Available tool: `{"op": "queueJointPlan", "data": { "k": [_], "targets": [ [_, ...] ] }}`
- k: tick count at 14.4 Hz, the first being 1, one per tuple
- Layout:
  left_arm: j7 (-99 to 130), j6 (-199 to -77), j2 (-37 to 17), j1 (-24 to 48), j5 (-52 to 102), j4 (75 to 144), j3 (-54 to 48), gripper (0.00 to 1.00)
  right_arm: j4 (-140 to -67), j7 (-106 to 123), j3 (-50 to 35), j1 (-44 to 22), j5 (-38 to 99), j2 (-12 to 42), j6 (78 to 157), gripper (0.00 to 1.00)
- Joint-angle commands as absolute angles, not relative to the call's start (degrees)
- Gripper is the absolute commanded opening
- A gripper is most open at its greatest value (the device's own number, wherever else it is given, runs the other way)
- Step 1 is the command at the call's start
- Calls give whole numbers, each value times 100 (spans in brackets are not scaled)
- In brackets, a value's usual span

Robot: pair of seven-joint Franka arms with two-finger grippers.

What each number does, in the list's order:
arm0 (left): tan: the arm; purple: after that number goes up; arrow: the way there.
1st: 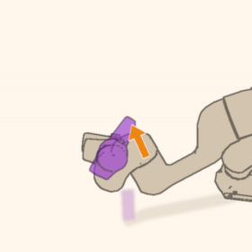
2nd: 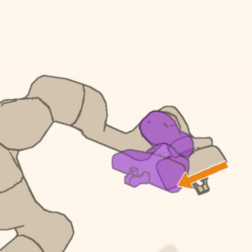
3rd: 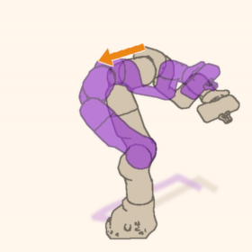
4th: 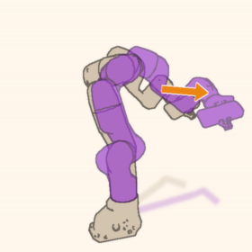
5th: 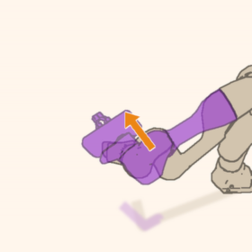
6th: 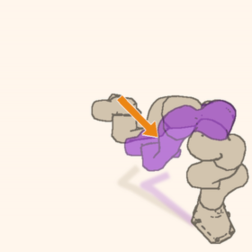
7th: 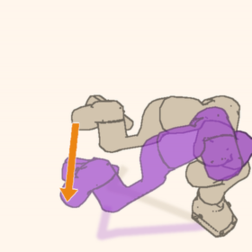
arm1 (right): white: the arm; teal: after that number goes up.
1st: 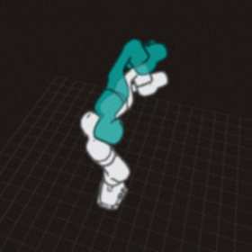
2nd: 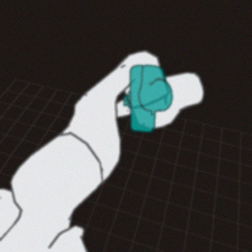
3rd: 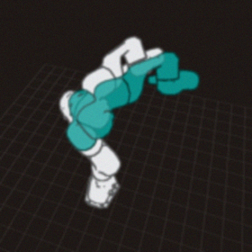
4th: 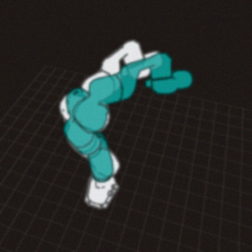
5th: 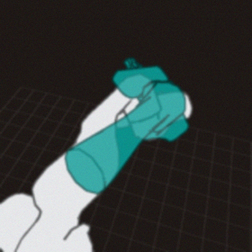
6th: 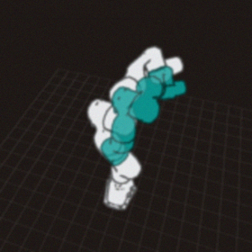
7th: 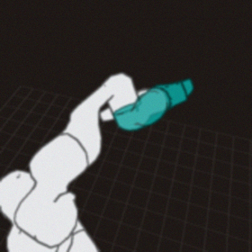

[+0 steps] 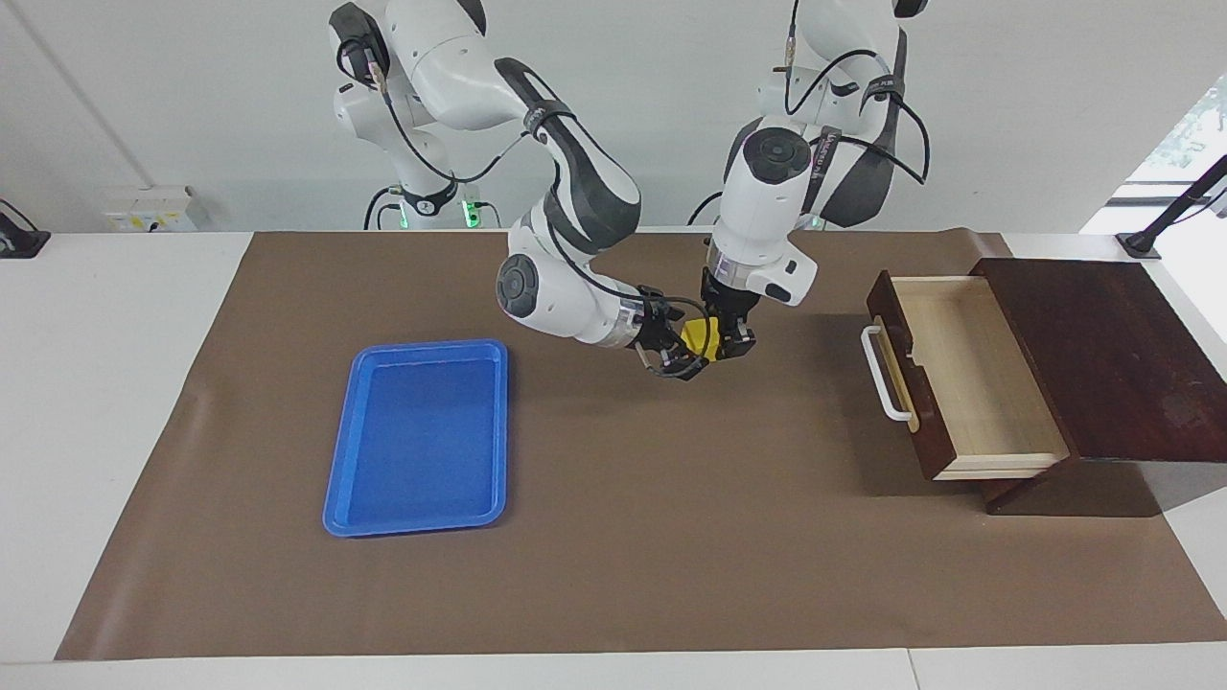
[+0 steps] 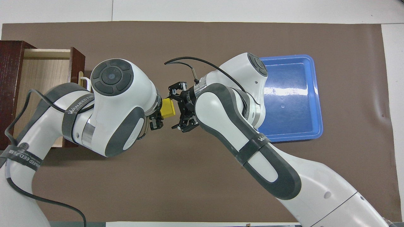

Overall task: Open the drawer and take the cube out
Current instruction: 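Close the right gripper on the yellow cube beside the left gripper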

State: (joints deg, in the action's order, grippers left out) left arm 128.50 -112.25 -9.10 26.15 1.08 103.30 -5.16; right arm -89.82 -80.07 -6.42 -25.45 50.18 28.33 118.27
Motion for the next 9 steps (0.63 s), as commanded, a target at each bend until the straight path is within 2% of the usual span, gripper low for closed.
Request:
{"op": "queueJointPlan", "data": {
  "k": [1, 2, 3, 9],
  "targets": [
    [12894, -11347, -809, 2619, 176, 10441, -475, 0, -9044, -8218, -642, -2689, 5106, 2733, 11830, 67],
    [12894, -11347, -809, 2619, 176, 10441, -475, 0, -9044, -8218, -642, -2733, 5106, 2733, 11891, 27],
    [12894, -11347, -809, 2619, 176, 10441, -475, 0, -9044, -8192, -650, -2733, 5098, 2742, 11996, 0],
    [12867, -11338, -809, 2602, 167, 10441, -466, 0, -9018, -8024, -650, -2725, 5054, 2725, 12032, 0]
  ]
}}
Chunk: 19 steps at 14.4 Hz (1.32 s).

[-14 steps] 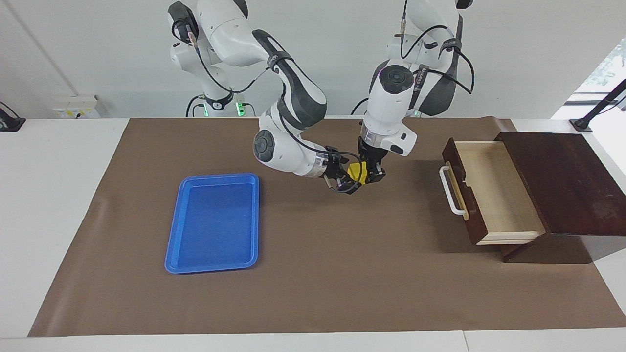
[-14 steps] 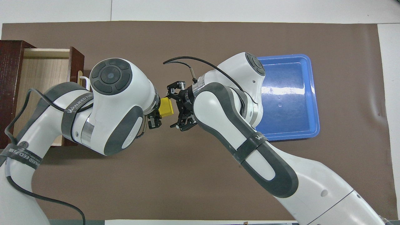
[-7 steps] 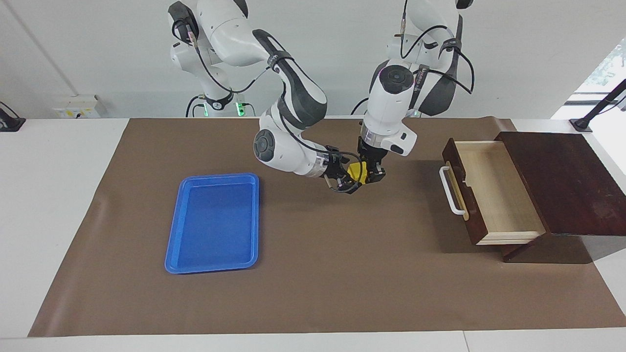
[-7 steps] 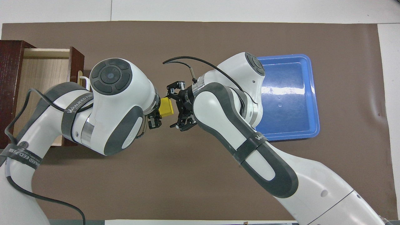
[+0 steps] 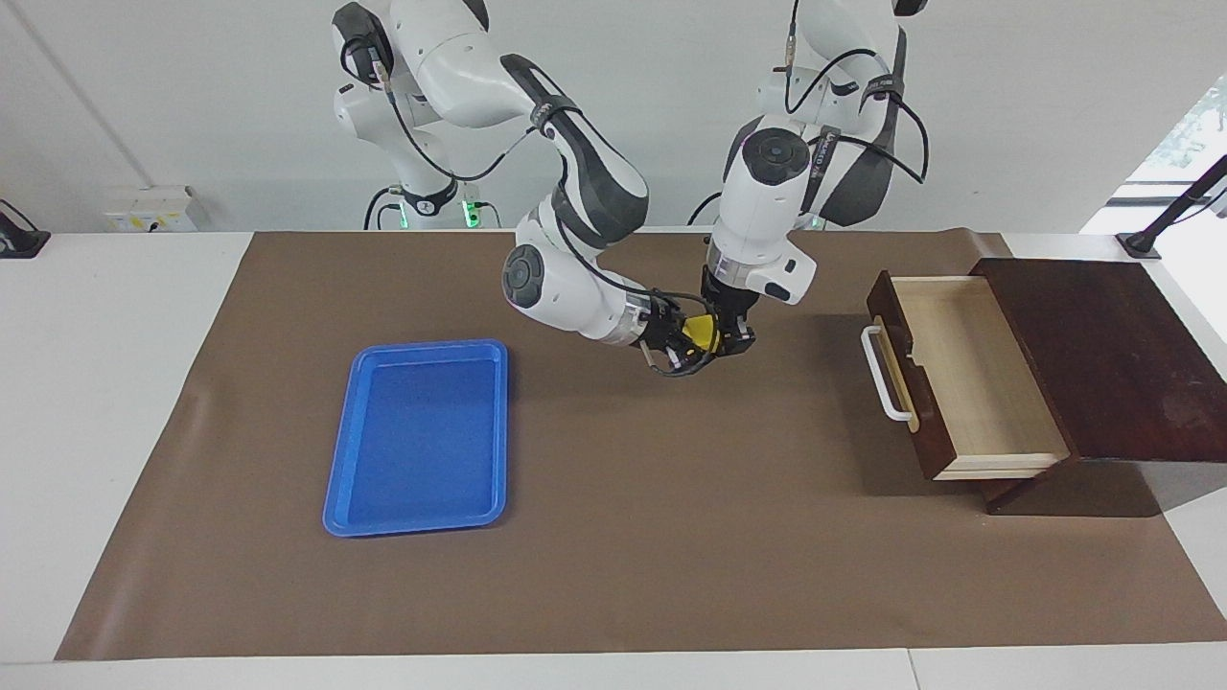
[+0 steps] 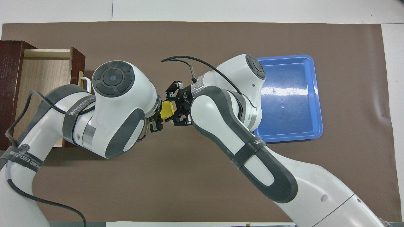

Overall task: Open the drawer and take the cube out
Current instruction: 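Close the right gripper on the yellow cube beside the left gripper, then open the left gripper and withdraw it while the right gripper lifts the cube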

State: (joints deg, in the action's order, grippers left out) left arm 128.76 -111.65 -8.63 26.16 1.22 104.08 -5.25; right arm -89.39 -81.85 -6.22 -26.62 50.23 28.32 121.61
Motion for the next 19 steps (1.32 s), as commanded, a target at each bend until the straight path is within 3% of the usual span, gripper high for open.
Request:
{"op": "queueJointPlan", "data": {
  "k": [1, 2, 4, 9, 14, 19],
  "targets": [
    [12858, -11329, -809, 2602, 167, 10433, -466, 0, -9018, -8024, -650, -2707, 5054, 2725, 12032, 0],
    [12841, -11329, -809, 2602, 167, 10433, -466, 16, -9018, -8016, -650, -2698, 5054, 2733, 12024, 0],
    [12832, -11268, -817, 2566, 158, 10380, -448, 100, -9018, -8016, -650, -2672, 5054, 2733, 12006, 0],
    [12666, -11197, -809, 2059, 10, 10301, -334, 100, -9000, -8016, -650, -2646, 5062, 2733, 11988, 0],
    [11051, -11337, -800, 1268, -193, 10467, -334, 100, -8974, -8016, -624, -2602, 5089, 2733, 11953, 0],
    [9608, -11918, -721, 476, -536, 10819, -334, 100, -8921, -7876, -615, -1821, 5036, 2733, 11699, 0]
  ]
}}
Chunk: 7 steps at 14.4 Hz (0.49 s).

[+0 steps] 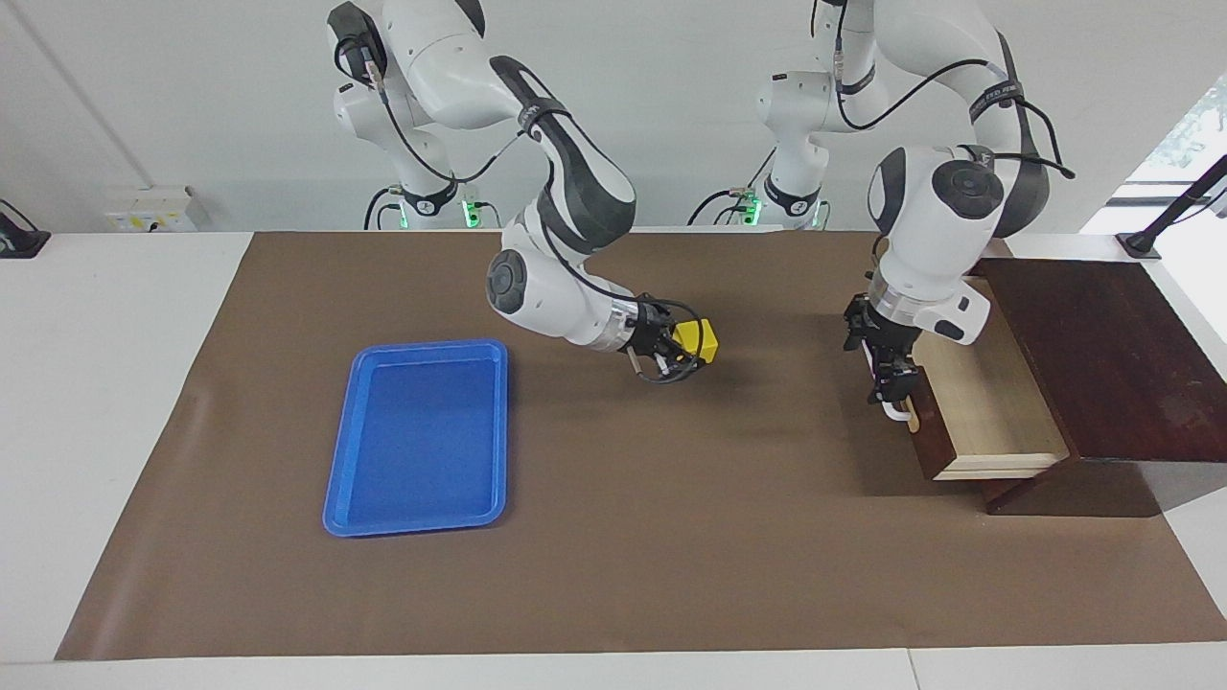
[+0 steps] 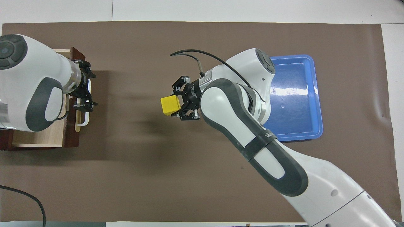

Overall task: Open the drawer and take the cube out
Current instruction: 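Open the left gripper and withdraw it while the right gripper lifts the cube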

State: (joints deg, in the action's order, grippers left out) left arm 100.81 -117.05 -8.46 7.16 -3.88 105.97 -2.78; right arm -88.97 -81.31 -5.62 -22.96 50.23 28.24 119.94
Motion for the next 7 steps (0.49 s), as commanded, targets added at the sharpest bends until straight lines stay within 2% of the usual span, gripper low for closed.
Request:
{"op": "queueJointPlan", "data": {
  "k": [1, 7],
  "targets": [
    [9424, -11927, -721, 405, -597, 10819, -334, 100, -8921, -7692, -607, -1567, 5027, 2733, 11550, 0],
    [8326, -11962, -756, -236, -965, 10758, -334, 100, -9026, -6260, -571, -275, 4439, 2733, 10618, 0]
  ]
}}
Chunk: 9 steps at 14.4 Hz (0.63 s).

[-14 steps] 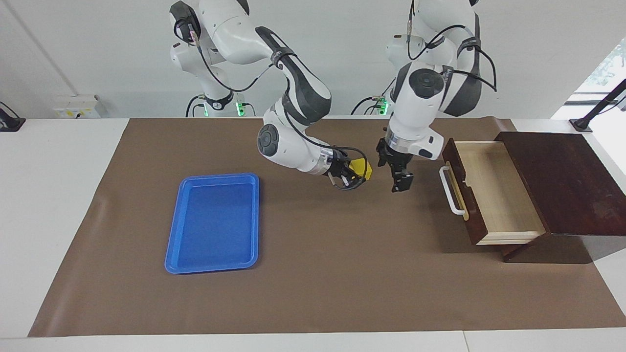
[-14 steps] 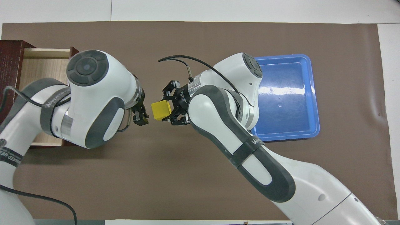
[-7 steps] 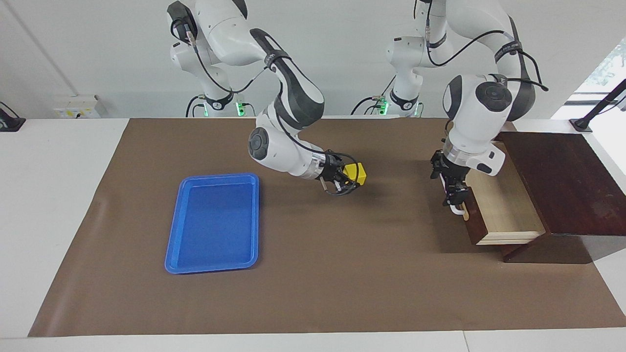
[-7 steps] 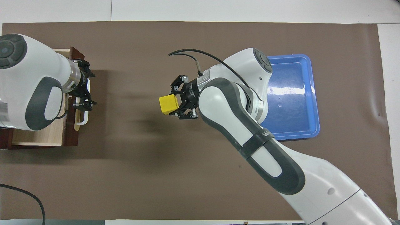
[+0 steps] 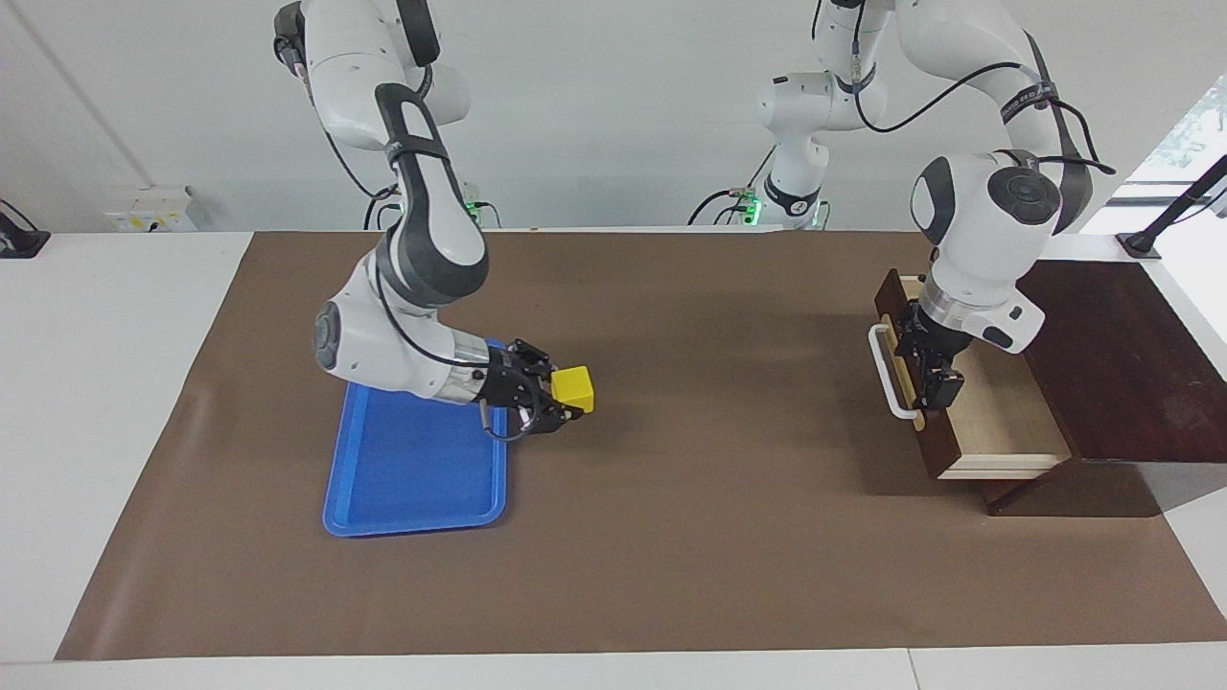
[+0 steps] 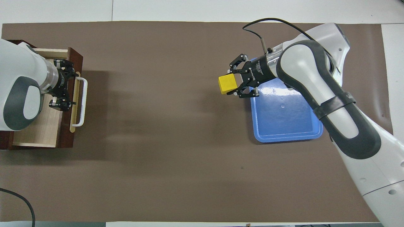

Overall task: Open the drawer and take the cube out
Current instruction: 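Carry the cube over the blue tray with the right gripper and lower it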

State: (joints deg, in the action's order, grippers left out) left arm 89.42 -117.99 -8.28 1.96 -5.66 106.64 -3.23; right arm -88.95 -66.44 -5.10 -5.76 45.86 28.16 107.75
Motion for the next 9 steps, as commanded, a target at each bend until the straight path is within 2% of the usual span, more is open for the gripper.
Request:
{"op": "queueJointPlan", "data": {
  "k": [1, 9],
  "targets": [
    [8149, -12023, -765, -342, -1028, 10749, -334, 100, -9096, -5997, -563, -107, 4360, 2725, 10521, 0],
    [7683, -12067, -773, -1019, -1037, 10705, -334, 100, -10632, -3538, -387, 983, 3911, 2400, 10660, 0]
  ]
}}
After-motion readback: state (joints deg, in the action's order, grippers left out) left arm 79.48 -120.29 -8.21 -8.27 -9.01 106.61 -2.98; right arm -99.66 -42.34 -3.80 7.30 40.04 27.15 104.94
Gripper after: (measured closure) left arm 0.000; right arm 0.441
